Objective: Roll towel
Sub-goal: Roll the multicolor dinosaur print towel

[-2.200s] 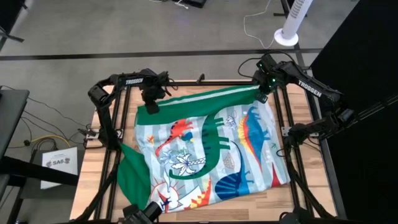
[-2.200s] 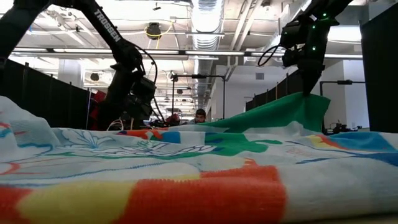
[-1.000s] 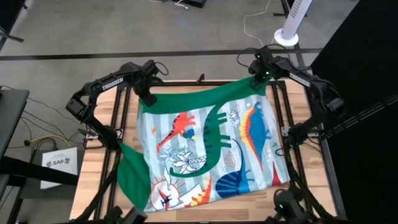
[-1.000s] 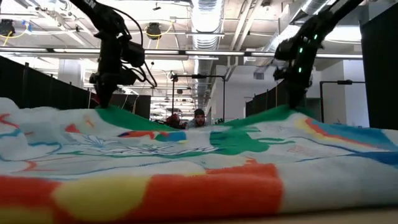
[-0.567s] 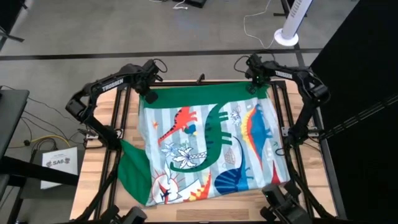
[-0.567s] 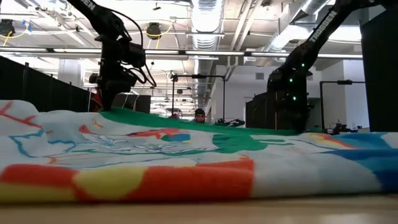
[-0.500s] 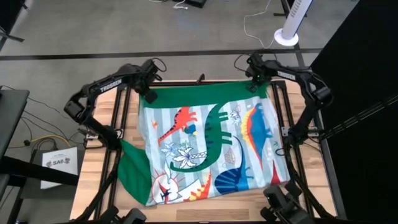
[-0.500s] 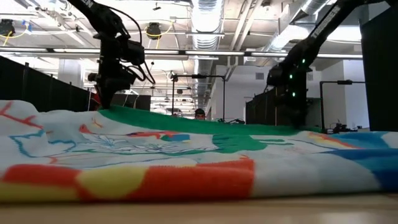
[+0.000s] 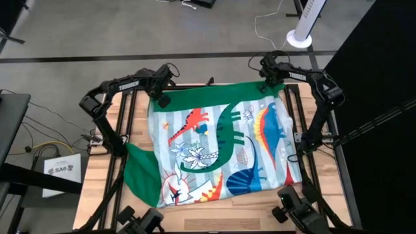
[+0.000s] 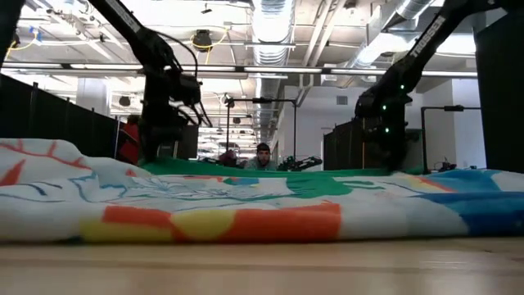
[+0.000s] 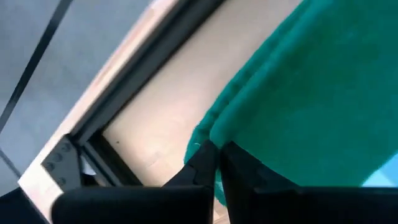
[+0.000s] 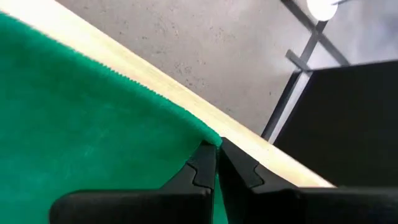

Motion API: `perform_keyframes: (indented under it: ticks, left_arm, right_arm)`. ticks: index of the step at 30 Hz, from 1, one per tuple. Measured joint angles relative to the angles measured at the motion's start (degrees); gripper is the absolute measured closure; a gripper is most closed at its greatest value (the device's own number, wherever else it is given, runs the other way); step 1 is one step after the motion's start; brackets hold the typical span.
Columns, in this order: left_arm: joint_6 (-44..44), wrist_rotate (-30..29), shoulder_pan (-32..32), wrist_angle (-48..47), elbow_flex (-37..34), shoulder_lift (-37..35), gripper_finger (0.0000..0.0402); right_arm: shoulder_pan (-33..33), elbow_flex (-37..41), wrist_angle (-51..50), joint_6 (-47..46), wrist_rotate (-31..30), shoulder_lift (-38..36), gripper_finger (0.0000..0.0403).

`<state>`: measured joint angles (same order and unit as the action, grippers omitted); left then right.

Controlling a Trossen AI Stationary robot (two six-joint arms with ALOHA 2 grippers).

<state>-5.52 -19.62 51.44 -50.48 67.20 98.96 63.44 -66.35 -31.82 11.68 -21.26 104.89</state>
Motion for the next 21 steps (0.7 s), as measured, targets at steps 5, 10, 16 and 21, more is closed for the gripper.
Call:
perform_keyframes:
  ticks: [5,10,16,21]
  left_arm:
    - [-0.89,0.05,0.01,-1.39,-0.02,2.72,0.0374]
    - [-1.33,0.09,0.5,-1.86,-0.02,2.81,0.0334]
    - [-2.96,0.11,2.17,-3.63,-0.02,2.81,0.0298]
    - [-5.48,1.43,2.02,-9.28,-0.04,0.82,0.0289]
  right_arm:
    - [-0.29,0.0,0.92,-0.54,0.31,0.05,0.0361]
    - [-0.55,0.0,-1.43,-1.22,0.27,-4.36,0.0277]
    - [-2.18,0.0,-6.2,-1.28,1.12,-13.52,0.0168]
    - [-7.64,2.65,-9.68,-0.94,15.28,-21.81,0.0138]
